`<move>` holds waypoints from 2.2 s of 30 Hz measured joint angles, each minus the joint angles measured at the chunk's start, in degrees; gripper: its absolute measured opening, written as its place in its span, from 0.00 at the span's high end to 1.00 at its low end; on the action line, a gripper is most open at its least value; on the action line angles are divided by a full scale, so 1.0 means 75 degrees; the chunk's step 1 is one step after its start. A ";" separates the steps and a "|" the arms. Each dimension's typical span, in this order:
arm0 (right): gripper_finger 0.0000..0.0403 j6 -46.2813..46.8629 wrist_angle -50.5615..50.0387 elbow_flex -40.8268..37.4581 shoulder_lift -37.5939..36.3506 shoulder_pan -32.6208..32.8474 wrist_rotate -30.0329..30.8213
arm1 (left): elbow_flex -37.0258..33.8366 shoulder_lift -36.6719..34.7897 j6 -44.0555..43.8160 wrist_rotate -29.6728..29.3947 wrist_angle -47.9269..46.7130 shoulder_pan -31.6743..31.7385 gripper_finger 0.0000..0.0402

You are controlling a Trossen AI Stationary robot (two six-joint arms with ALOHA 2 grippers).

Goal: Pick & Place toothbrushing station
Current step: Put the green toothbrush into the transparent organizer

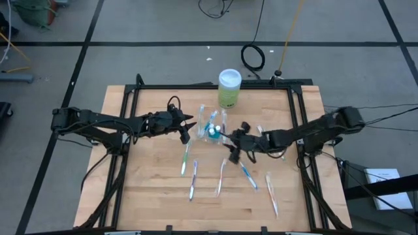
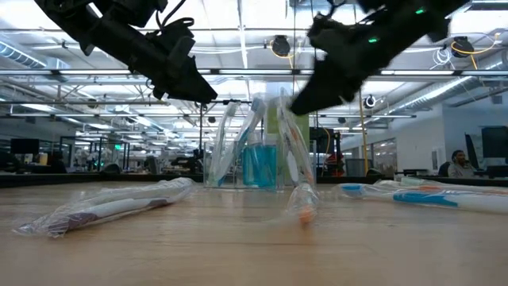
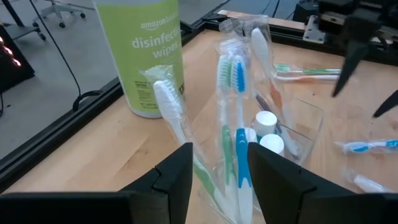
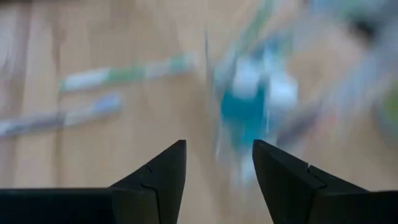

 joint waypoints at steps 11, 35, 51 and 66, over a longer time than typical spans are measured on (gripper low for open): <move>0.59 0.3650 -0.6494 -0.0011 -0.1909 0.0128 -0.0674 | 0.0000 0.0000 0.0000 0.0008 0.0000 0.0000 0.61; 0.59 0.3736 -0.4025 -0.2902 -0.2193 -0.1590 -0.1087 | -0.0002 0.0000 0.0009 -0.0015 0.0311 0.0001 0.61; 0.59 0.3435 -0.4989 -0.2764 -0.3160 -0.1697 -0.0970 | -0.0003 0.0000 0.0012 -0.0068 0.0297 0.0023 0.61; 0.87 0.3251 -0.3311 -0.3551 -0.2851 -0.1682 -0.0378 | -0.0003 0.0000 0.0012 -0.0068 0.0309 0.0023 0.61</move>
